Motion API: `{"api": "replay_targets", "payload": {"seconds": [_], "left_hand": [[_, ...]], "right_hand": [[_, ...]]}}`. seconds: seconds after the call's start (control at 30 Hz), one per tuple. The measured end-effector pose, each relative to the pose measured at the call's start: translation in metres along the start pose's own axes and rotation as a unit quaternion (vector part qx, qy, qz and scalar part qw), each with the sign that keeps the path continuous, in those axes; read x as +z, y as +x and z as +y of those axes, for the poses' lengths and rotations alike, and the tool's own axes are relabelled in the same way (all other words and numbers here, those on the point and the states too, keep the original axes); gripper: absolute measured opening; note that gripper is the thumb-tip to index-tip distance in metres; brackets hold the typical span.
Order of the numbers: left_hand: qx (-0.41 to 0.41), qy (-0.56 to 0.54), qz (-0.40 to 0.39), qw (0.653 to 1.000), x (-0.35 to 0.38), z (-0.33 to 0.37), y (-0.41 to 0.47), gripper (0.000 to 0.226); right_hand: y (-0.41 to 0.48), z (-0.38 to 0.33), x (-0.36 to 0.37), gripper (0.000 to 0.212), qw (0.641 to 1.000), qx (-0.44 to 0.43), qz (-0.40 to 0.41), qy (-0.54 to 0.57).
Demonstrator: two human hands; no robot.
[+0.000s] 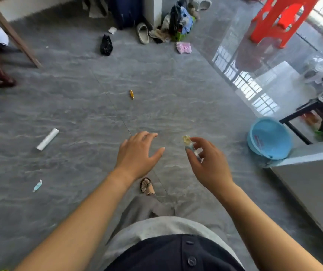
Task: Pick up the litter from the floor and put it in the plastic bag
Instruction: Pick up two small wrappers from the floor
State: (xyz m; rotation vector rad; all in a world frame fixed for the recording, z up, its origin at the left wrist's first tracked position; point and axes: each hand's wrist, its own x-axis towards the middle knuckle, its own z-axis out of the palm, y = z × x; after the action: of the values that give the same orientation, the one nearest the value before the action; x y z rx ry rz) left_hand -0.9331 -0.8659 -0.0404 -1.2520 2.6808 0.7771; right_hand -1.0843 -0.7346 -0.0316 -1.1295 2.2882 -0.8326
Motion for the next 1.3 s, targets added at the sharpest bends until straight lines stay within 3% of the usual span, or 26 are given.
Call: {"api": "replay_targets", "payload": {"seconds": [0.2, 0.8, 1.03, 1.3], "left_hand": [[-0.025, 0.035, -0.029, 0.999, -0.044, -0.038, 0.080, 0.057], [-0.162, -0.016, 0.025, 0.986, -0.120, -0.067, 0.377, 0.056], [-0.187, -0.026, -0.019, 0.982, -0.106, -0.139, 0.470, 0.053], [-0.184, -0.016, -0.047, 0.982, -0.020, -0.264, 0.617, 0.053]], "right_hand": [[0.108, -0.038, 0.011, 0.021, 1.000, -0.025, -0.016, -0.008], [0.483, -0.051, 0.015, 0.026, 0.978, -0.122, -0.155, -0.072], [0.590, -0.045, 0.080, 0.031, 0.966, -0.152, -0.191, -0.082], [0.732, 0.041, 0.242, 0.024, 0.968, -0.075, -0.221, -0.092]]}}
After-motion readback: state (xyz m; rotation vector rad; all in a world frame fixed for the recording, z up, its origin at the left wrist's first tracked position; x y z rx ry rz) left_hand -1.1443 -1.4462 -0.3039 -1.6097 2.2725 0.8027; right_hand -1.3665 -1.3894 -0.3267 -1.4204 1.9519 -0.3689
